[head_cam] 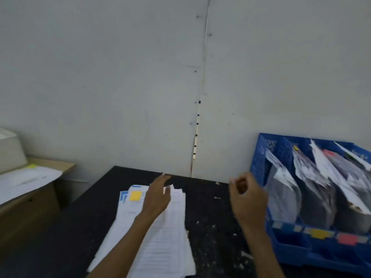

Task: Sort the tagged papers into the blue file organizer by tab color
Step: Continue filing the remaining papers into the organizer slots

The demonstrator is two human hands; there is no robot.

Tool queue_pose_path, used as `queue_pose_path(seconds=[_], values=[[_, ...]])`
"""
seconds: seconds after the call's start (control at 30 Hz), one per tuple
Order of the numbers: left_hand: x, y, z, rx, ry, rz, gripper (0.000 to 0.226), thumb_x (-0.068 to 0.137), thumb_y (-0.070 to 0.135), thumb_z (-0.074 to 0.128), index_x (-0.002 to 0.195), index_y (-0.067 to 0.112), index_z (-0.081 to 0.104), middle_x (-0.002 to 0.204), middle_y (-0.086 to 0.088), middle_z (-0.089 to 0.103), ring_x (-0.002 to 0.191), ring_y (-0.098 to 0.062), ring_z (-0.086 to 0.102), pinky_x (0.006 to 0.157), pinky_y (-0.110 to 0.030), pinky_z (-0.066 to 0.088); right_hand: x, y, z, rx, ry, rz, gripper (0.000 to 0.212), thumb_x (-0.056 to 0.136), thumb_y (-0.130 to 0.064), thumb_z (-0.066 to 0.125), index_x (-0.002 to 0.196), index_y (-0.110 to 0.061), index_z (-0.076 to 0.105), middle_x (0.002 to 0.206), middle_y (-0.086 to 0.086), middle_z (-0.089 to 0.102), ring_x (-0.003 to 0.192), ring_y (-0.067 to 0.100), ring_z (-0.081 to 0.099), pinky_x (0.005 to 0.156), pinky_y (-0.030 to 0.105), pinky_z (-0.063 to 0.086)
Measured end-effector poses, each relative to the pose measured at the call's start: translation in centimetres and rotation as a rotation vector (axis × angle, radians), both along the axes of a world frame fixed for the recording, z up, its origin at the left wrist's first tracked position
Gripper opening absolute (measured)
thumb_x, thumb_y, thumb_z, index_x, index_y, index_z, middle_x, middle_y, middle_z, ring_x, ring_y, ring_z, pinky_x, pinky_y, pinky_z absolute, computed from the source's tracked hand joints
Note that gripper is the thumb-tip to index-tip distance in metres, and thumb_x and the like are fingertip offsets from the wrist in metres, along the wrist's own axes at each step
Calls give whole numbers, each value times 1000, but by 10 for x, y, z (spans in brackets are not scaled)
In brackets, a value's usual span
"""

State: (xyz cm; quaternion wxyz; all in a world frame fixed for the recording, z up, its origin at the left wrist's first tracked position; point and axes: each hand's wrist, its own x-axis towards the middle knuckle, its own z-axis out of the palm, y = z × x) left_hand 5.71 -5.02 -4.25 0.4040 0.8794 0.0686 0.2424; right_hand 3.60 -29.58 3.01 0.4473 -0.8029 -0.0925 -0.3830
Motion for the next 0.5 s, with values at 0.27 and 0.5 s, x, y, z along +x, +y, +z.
queue_pose_path(seconds=[0.27,0.5], values=[[-54,84,-49,53,236,312,39,91,13,57,130,9,58,137,-10,54,128,-28,46,107,-40,36,-28,143,-103,-279,728,-30,58,74,-66,63,114,-24,55,112,-9,57,105,13,55,80,28,47],[-54,86,-43,-45,205,329,40,91,19,58,131,16,57,132,-4,58,122,-23,51,104,-37,42,-29,142,-102,74,695,-44,16,77,-23,79,89,-24,69,76,-13,68,65,2,59,54,19,40]])
